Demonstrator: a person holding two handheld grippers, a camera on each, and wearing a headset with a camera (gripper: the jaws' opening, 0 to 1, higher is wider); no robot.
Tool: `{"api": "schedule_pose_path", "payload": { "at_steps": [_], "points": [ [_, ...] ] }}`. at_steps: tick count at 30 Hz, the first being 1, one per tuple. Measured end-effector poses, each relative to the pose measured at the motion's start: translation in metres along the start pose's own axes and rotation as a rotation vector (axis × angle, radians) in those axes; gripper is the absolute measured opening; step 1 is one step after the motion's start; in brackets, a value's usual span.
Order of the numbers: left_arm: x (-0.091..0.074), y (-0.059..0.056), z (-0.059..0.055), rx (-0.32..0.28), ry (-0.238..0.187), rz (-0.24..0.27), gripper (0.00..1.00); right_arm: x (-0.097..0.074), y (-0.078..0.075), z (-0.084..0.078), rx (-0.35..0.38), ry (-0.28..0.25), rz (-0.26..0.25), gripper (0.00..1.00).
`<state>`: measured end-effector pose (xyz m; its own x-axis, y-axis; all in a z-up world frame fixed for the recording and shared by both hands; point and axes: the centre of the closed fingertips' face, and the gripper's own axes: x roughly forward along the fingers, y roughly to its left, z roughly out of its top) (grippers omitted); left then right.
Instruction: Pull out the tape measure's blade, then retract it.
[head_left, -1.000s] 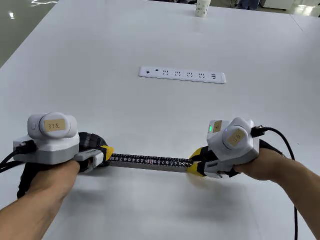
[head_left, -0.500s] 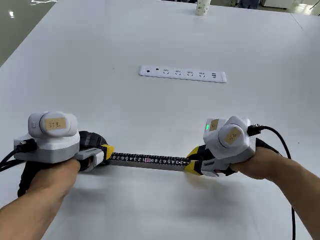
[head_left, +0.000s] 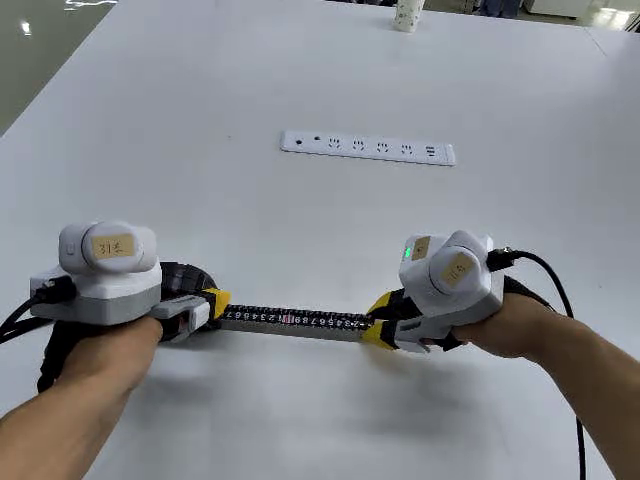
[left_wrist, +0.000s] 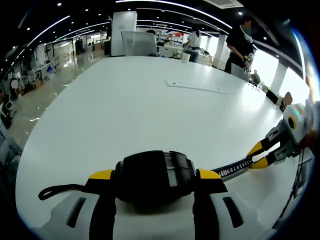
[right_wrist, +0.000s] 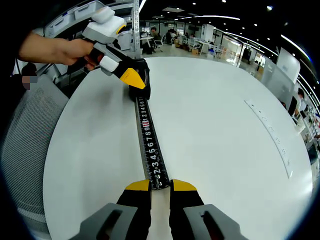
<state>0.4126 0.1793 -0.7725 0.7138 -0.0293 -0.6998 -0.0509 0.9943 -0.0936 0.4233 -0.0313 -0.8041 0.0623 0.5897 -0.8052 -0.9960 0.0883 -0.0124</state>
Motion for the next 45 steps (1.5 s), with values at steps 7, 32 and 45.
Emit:
{"api": "schedule_pose_path", "payload": {
  "at_steps": [7,32,45],
  "points": [
    [0.0,0.0,-0.001,-0.001,0.0,-0.002,0.57,0.004,0.003,0.005,0.003,-0.008,0.005,0.09],
    [-0.001,0.0,-0.002,-0.007,0.006,-0.005,0.57,0.016,0.007,0.022,0.003,-0.023,0.018,0.09],
    [0.0,0.0,-0.001,-0.007,0.007,-0.007,0.57,0.022,0.009,0.03,0.002,-0.028,0.024,0.09]
  ]
}}
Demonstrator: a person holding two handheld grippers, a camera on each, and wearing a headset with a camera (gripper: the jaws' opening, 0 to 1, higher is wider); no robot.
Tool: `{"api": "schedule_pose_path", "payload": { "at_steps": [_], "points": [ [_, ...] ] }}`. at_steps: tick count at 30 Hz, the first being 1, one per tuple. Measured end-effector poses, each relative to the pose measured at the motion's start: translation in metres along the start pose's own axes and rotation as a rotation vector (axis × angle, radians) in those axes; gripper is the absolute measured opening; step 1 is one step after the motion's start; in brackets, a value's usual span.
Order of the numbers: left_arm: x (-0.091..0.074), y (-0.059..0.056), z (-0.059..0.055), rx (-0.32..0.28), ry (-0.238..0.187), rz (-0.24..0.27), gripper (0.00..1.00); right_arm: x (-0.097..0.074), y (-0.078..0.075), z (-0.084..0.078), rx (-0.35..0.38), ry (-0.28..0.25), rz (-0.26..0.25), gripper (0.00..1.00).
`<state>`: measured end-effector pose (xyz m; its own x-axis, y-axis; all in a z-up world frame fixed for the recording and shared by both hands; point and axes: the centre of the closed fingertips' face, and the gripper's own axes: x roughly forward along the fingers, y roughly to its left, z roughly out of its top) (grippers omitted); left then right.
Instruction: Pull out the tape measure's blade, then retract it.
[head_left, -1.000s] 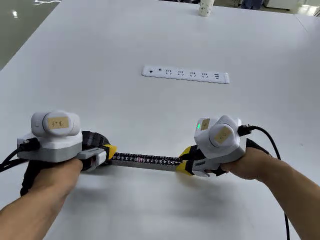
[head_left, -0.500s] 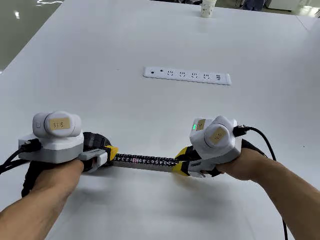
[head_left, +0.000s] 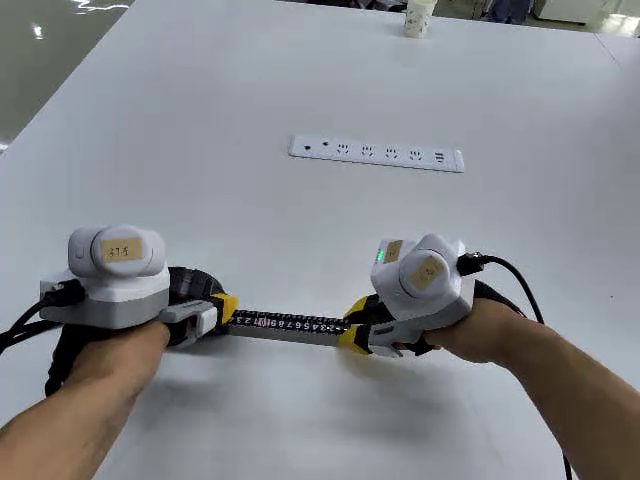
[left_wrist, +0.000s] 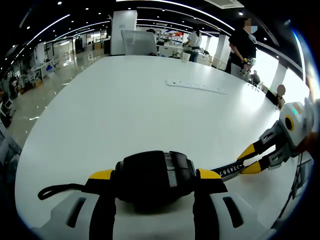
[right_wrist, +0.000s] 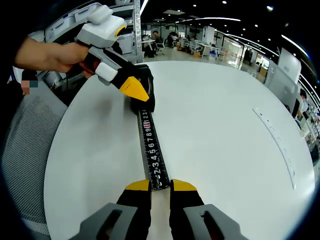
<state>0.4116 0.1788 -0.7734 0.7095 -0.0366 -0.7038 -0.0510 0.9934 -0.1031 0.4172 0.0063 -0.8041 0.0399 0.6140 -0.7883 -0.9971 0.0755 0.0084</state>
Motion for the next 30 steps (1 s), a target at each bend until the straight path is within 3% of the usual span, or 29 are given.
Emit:
{"api": "schedule_pose_path", "payload": {
  "at_steps": [30],
  "points": [
    [-0.001,0.001,0.0,-0.012,0.005,-0.009,0.58,0.016,0.004,0.021,0.004,-0.022,0.01,0.1]
  ]
}}
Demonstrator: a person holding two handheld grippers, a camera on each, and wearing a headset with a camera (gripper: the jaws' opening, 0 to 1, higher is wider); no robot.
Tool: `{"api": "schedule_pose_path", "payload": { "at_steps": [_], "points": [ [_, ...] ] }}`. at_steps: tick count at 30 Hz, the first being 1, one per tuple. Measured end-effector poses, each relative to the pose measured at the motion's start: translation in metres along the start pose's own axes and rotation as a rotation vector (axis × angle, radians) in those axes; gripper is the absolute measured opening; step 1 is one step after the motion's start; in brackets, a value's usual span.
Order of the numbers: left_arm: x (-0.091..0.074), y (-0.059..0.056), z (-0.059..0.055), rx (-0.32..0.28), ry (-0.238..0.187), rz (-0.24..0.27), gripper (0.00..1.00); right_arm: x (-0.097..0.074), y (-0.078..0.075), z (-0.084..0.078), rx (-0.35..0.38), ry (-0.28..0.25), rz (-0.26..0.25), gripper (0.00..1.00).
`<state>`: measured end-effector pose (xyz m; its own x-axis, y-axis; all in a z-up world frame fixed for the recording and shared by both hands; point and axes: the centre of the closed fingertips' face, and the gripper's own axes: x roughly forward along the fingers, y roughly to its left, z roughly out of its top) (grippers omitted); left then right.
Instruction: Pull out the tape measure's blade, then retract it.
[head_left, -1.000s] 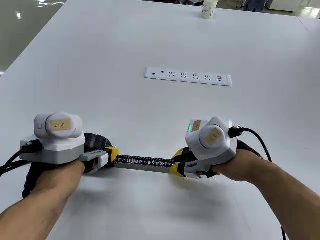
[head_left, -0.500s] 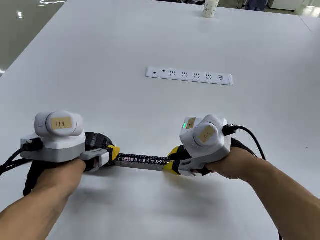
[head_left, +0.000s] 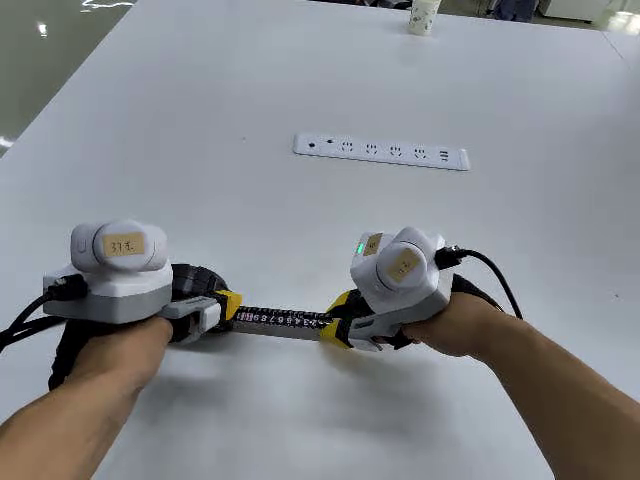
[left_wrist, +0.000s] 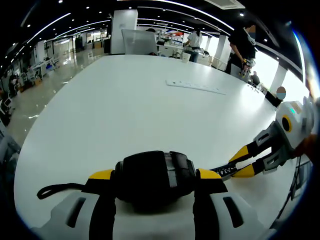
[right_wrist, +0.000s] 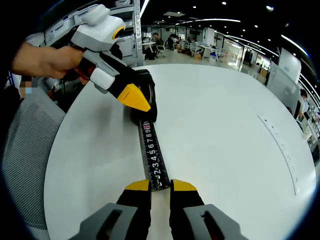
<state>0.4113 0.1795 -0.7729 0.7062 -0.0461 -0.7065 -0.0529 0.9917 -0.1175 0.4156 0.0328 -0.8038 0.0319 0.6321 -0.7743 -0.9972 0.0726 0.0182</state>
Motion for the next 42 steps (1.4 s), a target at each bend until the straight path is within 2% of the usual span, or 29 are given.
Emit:
{"api": "schedule_pose_path", "payload": {
  "at_steps": [42],
  "points": [
    [0.0,0.0,0.0,-0.016,0.006,-0.007,0.58,0.022,0.007,0.027,-0.007,-0.035,0.022,0.1]
  ]
}}
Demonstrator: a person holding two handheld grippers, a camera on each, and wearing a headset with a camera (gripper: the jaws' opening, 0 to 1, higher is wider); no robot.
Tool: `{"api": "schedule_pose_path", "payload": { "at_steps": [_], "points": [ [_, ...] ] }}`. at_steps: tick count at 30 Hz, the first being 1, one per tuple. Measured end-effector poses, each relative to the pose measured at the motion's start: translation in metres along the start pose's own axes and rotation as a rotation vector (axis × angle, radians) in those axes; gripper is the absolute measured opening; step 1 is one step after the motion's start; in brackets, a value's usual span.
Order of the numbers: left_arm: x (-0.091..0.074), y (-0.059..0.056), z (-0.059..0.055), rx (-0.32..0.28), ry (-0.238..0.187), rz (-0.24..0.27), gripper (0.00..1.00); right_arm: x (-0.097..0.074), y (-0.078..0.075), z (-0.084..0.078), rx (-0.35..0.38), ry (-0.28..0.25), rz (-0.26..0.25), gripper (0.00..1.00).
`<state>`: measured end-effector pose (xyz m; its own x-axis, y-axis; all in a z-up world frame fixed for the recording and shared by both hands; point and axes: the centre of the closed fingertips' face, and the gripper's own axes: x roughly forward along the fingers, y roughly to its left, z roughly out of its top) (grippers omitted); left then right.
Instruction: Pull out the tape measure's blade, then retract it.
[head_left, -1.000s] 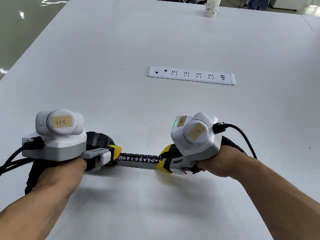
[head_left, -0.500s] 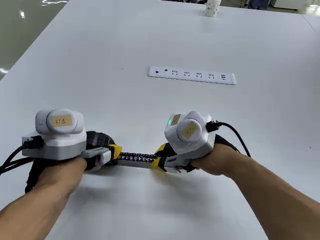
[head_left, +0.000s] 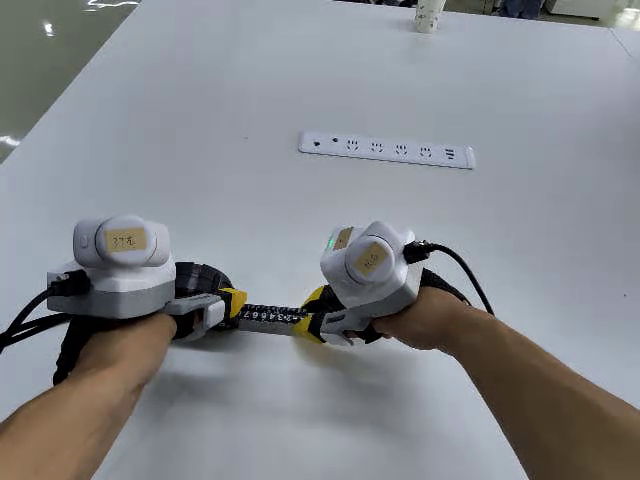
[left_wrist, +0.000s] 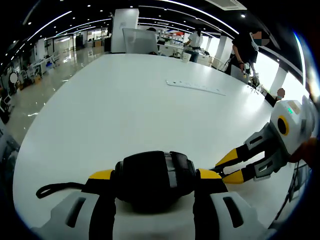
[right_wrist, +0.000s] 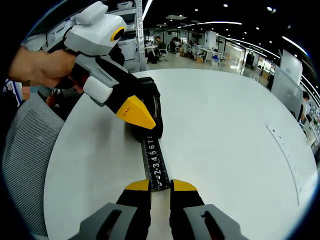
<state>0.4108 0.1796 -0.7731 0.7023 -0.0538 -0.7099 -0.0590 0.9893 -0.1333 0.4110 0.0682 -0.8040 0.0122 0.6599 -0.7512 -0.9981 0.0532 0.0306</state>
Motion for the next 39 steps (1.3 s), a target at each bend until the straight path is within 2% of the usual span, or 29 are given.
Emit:
{"api": "schedule_pose_path", "payload": {
  "at_steps": [27,39],
  "points": [
    [0.0,0.0,0.0,-0.007,0.002,-0.002,0.58,0.014,0.003,0.014,-0.01,-0.032,0.001,0.1],
    [-0.001,0.0,0.0,-0.015,0.003,-0.004,0.58,0.023,0.006,0.026,-0.023,-0.052,0.006,0.1]
  ]
}}
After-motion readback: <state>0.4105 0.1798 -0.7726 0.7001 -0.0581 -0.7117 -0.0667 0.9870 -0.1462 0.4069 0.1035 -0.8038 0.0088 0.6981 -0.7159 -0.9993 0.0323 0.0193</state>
